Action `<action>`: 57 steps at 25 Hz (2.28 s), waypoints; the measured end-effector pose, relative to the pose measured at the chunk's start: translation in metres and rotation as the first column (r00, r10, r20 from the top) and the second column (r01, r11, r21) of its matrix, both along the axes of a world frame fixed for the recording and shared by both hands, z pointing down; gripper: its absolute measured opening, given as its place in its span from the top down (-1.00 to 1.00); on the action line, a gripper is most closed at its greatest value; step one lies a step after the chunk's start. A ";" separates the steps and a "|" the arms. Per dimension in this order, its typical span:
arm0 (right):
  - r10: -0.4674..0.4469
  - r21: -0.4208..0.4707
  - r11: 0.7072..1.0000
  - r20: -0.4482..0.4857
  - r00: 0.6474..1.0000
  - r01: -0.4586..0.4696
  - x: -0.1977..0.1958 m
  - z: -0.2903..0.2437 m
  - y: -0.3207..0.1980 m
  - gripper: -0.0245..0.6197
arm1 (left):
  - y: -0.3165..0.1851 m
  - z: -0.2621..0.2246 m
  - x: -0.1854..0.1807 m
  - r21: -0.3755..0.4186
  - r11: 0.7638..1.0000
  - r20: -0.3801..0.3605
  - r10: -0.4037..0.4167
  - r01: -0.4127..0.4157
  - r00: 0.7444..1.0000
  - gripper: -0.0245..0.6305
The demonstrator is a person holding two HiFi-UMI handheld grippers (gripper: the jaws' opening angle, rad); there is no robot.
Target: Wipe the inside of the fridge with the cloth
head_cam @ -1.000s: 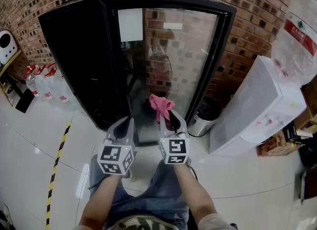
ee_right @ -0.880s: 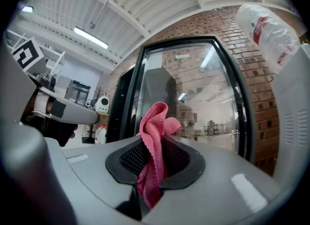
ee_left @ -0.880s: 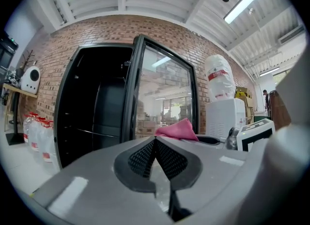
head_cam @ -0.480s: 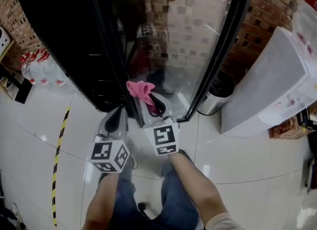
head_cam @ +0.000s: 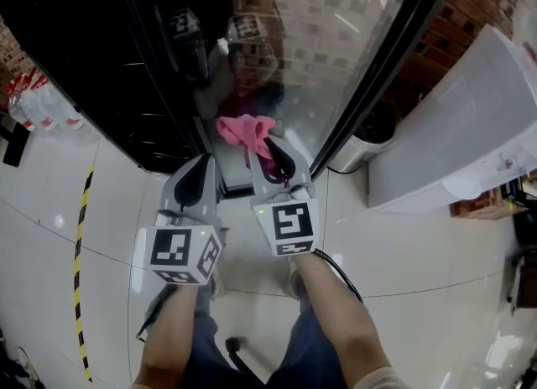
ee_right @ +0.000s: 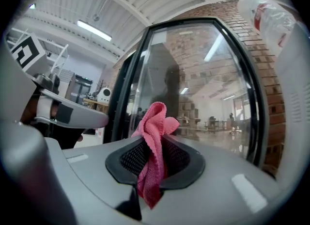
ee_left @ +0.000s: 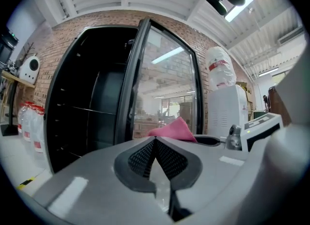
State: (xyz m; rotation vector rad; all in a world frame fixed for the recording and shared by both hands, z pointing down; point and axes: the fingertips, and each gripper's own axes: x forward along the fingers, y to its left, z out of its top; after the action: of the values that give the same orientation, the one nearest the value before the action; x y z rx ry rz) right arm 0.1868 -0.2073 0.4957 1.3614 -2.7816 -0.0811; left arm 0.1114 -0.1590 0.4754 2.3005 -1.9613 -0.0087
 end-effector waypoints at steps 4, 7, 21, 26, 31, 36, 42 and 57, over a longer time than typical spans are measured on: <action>0.102 -0.066 0.993 0.014 0.995 -0.101 0.052 0.022 -0.019 0.70 | -0.008 0.010 0.010 0.006 1.000 0.030 0.020 -0.020 0.999 0.94; 0.161 -0.088 0.983 0.024 0.987 -0.159 0.081 0.030 -0.032 0.70 | -0.016 0.009 0.004 0.016 1.000 -0.012 -0.002 0.002 1.000 0.94; 0.352 -0.149 0.928 0.042 0.935 -0.342 0.194 0.055 -0.038 0.70 | -0.022 0.033 0.042 -0.017 1.000 -0.021 0.018 -0.018 1.000 0.94; 0.247 -0.143 0.958 -0.029 0.969 -0.249 0.141 0.078 -0.004 0.70 | -0.010 0.037 0.046 -0.020 0.999 -0.024 0.027 -0.028 0.999 0.94; 0.075 -0.136 0.987 -0.059 0.995 -0.083 0.063 0.094 0.030 0.70 | -0.002 0.042 0.046 -0.018 1.000 -0.030 0.016 -0.016 0.999 0.94; -0.005 -0.195 0.981 -0.001 1.000 0.005 0.008 0.120 0.051 0.70 | -0.009 0.052 0.033 -0.037 0.999 -0.040 -0.003 0.001 0.999 0.94; -0.037 -0.243 0.969 0.016 0.999 0.040 -0.029 0.156 0.050 0.70 | -0.011 0.052 0.020 -0.030 0.999 -0.089 -0.026 0.023 0.996 0.94; 0.162 -0.324 0.928 -0.096 0.982 -0.185 0.075 0.215 -0.011 0.70 | -0.014 0.058 0.023 -0.059 0.998 -0.065 0.010 -0.014 0.998 0.94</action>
State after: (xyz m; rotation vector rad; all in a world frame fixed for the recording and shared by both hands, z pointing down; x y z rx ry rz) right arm 0.2619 -0.2181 0.7109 1.4722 -2.4599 0.3266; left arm 0.1340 -0.1729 0.5337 2.2452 -1.8908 -0.0230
